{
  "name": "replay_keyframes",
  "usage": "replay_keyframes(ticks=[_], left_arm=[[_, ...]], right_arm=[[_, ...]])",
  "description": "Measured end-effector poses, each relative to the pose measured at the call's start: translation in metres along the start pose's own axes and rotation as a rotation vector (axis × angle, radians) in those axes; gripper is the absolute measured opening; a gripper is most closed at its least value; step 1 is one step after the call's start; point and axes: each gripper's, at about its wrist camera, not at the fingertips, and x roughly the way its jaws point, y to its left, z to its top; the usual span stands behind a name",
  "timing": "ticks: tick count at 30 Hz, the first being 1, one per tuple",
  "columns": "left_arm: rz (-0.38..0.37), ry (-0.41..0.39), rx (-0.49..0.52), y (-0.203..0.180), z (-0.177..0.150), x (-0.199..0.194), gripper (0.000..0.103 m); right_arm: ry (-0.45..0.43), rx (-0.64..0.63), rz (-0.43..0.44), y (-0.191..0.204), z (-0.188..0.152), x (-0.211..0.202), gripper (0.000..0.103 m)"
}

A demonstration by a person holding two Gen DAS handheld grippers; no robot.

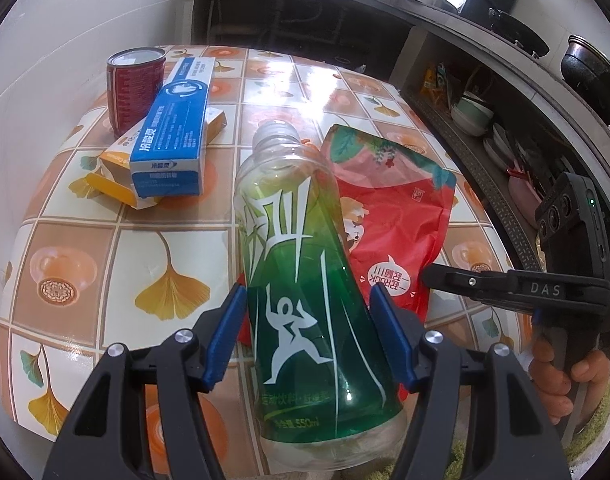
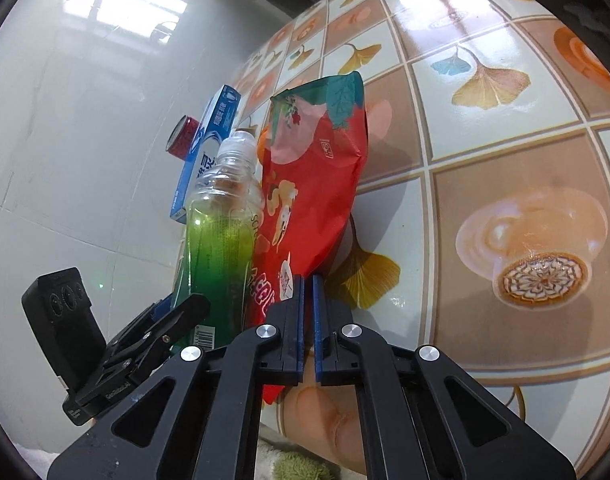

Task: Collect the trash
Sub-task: 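Close the right gripper on the red bag edge and lift it upright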

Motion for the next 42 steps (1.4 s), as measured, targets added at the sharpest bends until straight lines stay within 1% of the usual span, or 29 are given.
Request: replay_keyframes(ticks=[2,4,6,7,8,9,11,14,18,19,20,22,24,25,26,27,28,30,31,32,34,35,38,42], left_arm=[[-0.003,-0.001,-0.004,0.001,-0.001,0.0,0.061],[-0.003,-0.003,-0.003,0.0,-0.001,0.0,0.061],[-0.002,-0.004,-0.002,0.001,-0.001,0.0,0.061],[0.0,-0.005,0.0,0.0,-0.001,0.0,0.061],[0.001,-0.006,0.004,0.0,-0.001,0.0,0.061],[0.002,-0.008,0.006,0.0,-0.001,0.0,0.061],[0.001,-0.007,0.005,0.0,-0.001,0.0,0.061],[-0.011,-0.005,-0.004,0.001,-0.001,-0.001,0.061],[-0.018,-0.005,-0.006,0.002,0.0,-0.001,0.061],[-0.019,-0.006,-0.005,0.002,0.001,0.0,0.061],[-0.02,-0.007,-0.004,0.002,0.001,0.0,0.061],[-0.021,-0.008,-0.003,0.002,0.002,0.0,0.061],[-0.022,-0.009,-0.002,0.003,0.002,0.001,0.061],[-0.022,-0.01,-0.001,0.003,0.003,0.001,0.061],[-0.023,-0.011,-0.001,0.003,0.002,0.001,0.061],[-0.023,-0.012,0.0,0.003,0.001,0.001,0.061],[-0.023,-0.014,0.0,0.003,0.002,0.001,0.061],[-0.024,-0.015,-0.004,0.003,0.0,0.001,0.061],[-0.024,-0.016,-0.009,0.003,0.001,0.001,0.061],[-0.025,-0.017,-0.013,0.004,0.0,0.001,0.061],[-0.028,-0.018,-0.023,0.006,0.0,0.0,0.06],[-0.031,-0.018,-0.029,0.006,0.0,-0.001,0.06],[-0.041,-0.02,-0.053,0.009,0.0,-0.003,0.059],[-0.054,-0.031,-0.088,0.014,0.001,-0.007,0.059]], right_arm=[[-0.003,-0.018,0.037,0.001,-0.003,-0.011,0.004],[-0.005,-0.047,0.039,0.003,-0.005,-0.02,0.007],[-0.011,-0.069,0.006,0.005,-0.005,-0.02,0.015],[-0.016,-0.074,-0.001,0.006,-0.004,-0.02,0.024],[-0.025,-0.079,-0.007,0.008,-0.004,-0.019,0.03],[-0.033,-0.091,-0.014,0.01,-0.003,-0.019,0.031],[-0.057,-0.127,-0.052,0.015,-0.002,-0.018,0.038],[-0.091,-0.171,-0.1,0.02,0.003,-0.016,0.043],[-0.125,-0.16,-0.15,0.015,0.016,-0.011,0.049],[-0.129,-0.154,-0.152,0.012,0.02,-0.011,0.051],[-0.128,-0.142,-0.142,0.008,0.023,-0.01,0.051],[-0.113,-0.112,-0.094,0.003,0.028,-0.008,0.051],[-0.097,-0.077,-0.006,-0.003,0.029,-0.011,0.051],[-0.091,-0.065,0.024,-0.002,0.03,-0.008,0.051],[-0.081,-0.058,0.05,-0.002,0.029,-0.007,0.05],[-0.074,-0.06,0.053,0.002,0.028,-0.004,0.049],[-0.058,-0.07,0.048,0.005,0.026,-0.001,0.043],[-0.034,-0.081,0.035,0.009,0.021,0.004,0.028],[-0.022,-0.085,0.026,0.011,0.018,0.006,0.024],[-0.013,-0.087,0.022,0.012,0.015,0.007,0.015],[-0.011,-0.092,0.011,0.014,0.012,0.007,0.006],[-0.013,-0.093,0.011,0.015,0.013,0.008,0.004],[-0.025,-0.104,-0.005,0.018,0.01,0.002,0.001],[-0.051,-0.113,-0.019,0.017,0.005,-0.017,0.0]])
